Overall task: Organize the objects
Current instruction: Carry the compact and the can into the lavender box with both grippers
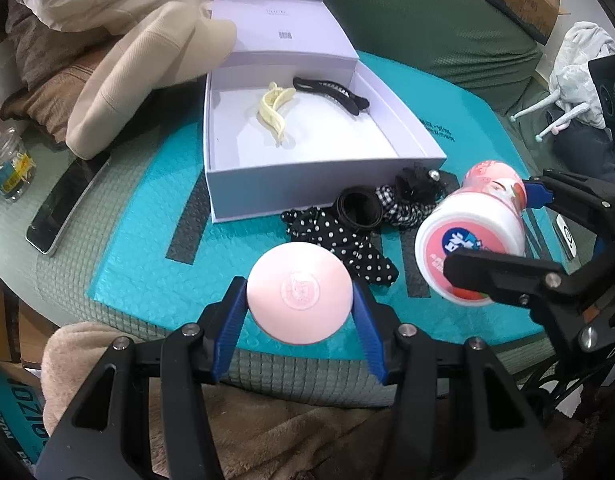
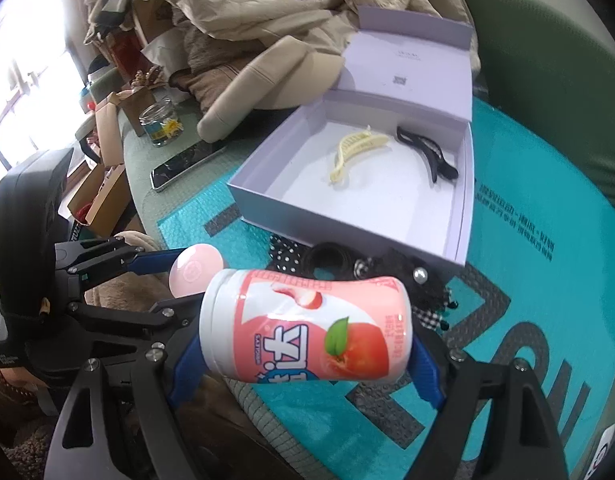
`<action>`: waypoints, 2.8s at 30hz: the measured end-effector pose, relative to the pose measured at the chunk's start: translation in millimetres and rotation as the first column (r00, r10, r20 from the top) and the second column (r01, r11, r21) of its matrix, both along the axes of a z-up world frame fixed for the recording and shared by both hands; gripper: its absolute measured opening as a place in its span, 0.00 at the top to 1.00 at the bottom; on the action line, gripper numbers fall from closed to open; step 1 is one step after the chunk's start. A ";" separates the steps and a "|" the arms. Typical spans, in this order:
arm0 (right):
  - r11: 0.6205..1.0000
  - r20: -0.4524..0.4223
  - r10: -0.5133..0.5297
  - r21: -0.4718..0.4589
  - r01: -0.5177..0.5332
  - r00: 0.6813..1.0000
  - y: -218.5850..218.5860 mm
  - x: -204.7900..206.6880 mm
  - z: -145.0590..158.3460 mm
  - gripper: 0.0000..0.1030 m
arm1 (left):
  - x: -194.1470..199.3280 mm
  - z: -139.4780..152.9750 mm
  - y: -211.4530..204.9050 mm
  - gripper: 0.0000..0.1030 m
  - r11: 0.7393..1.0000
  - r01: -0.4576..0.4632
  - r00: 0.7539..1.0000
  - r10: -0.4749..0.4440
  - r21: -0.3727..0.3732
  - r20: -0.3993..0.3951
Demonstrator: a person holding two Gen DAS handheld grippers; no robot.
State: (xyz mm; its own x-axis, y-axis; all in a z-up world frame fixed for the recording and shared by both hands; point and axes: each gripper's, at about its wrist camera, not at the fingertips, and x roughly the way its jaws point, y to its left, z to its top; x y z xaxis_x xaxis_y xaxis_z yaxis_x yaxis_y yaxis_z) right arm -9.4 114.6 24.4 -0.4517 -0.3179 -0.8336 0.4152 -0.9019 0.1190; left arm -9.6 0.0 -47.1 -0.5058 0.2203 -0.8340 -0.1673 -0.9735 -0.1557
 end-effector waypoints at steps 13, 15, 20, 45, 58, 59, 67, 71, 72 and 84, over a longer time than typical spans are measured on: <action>0.999 -0.046 0.048 0.000 -0.048 0.998 0.8 -15.2 14.8 0.17 | -10.8 18.4 4.7 0.51 1.000 0.013 1.000 -0.014 -0.027 -0.022; 0.999 -0.050 0.048 -0.004 -0.048 0.998 2.7 -18.6 16.3 0.17 | -15.6 20.4 5.5 0.51 0.999 0.016 1.000 -0.016 -0.032 -0.022; 0.999 -0.053 0.047 -0.008 -0.048 0.997 8.3 -29.8 16.8 0.17 | -27.7 24.6 3.8 0.51 0.999 0.010 1.000 -0.010 -0.036 -0.024; 1.000 -0.028 0.026 -0.014 -0.027 0.999 27.9 -94.4 4.1 0.19 | -93.8 16.8 13.8 0.51 0.998 0.048 0.999 -0.048 -0.043 0.009; 0.999 -0.009 0.040 -0.030 -0.040 0.999 26.5 -132.8 -0.1 0.19 | -129.7 5.9 12.2 0.51 0.998 0.040 0.999 -0.039 -0.045 0.023; 0.999 -0.008 0.038 -0.030 -0.039 0.999 26.2 -135.8 -1.2 0.19 | -132.4 4.8 11.8 0.51 0.998 0.038 0.999 -0.037 -0.047 0.024; 0.999 0.007 0.042 -0.019 -0.042 0.999 24.6 -158.2 -10.8 0.19 | -152.5 -3.9 10.5 0.51 0.998 0.037 0.999 -0.035 -0.058 0.024; 0.999 0.012 0.041 -0.017 -0.041 0.999 25.1 -169.5 -14.5 0.19 | -162.1 -7.4 10.7 0.51 0.998 0.039 0.999 -0.038 -0.051 0.026; 0.999 0.013 0.041 -0.015 -0.041 0.999 25.0 -172.5 -15.2 0.19 | -164.8 -8.3 11.4 0.51 0.998 0.042 0.999 -0.040 -0.056 0.025; 0.999 0.017 0.047 0.002 -0.047 0.999 21.2 -201.4 -22.0 0.19 | -186.0 -16.9 13.7 0.51 0.993 0.066 0.998 -0.066 -0.101 0.008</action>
State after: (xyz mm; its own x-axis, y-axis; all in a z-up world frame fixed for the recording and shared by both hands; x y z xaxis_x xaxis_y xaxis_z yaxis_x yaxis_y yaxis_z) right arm -210.7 135.7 2.4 -0.4225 -0.3367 -0.8415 0.4550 -0.8818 0.1244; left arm -195.6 13.7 -64.0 -0.4892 0.1674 -0.8559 -0.2311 -0.9712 -0.0579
